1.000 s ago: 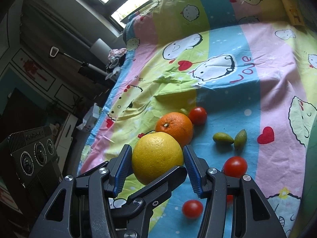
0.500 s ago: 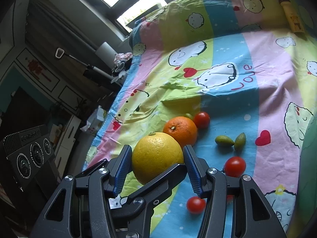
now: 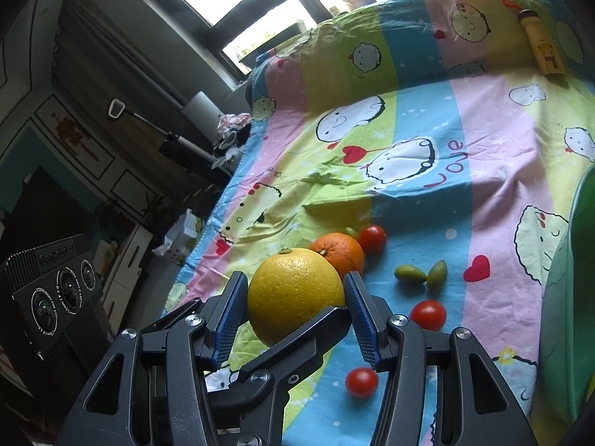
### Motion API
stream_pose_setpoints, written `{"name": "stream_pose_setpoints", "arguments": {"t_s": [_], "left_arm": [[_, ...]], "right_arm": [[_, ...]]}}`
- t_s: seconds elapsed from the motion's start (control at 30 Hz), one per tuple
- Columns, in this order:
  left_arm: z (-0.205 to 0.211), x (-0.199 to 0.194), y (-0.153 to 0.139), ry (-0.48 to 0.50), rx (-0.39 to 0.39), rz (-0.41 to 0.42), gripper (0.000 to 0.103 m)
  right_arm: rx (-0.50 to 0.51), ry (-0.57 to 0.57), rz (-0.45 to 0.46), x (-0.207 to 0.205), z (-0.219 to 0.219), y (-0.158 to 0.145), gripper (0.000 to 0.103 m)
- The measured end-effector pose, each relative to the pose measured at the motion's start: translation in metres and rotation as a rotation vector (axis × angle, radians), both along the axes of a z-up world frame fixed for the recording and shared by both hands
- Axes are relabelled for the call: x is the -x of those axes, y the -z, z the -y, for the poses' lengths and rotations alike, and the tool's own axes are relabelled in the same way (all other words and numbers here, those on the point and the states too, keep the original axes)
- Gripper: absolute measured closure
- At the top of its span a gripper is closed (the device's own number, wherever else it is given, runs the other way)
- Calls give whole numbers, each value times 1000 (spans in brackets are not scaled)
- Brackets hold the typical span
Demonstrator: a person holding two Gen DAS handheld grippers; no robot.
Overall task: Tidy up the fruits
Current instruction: 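Lift the grapefruit with the right gripper and carry it over the basin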
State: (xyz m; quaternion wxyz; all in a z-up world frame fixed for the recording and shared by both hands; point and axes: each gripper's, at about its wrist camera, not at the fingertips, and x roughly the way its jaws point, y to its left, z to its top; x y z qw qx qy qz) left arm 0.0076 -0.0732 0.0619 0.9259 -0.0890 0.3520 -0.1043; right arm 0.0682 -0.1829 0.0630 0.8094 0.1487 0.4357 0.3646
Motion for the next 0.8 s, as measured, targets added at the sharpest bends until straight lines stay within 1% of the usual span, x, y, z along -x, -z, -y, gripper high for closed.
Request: {"name": "stream_pose_setpoints", "arguments": {"t_s": [0.13, 0.33, 0.47, 0.8], "left_arm": [[10, -2, -6, 17, -14, 15, 51], [31, -8, -16, 53, -67, 46, 52], [45, -13, -19, 86, -80, 55, 52], [78, -27, -21, 153, -99, 62, 52]], "right_arm": [[-14, 20, 7, 0, 11, -3, 47], [-66, 52, 6, -3, 31, -8, 47], [-86, 89, 15, -4, 48, -11, 47], [-120, 174, 3, -11, 85, -10, 47]]}}
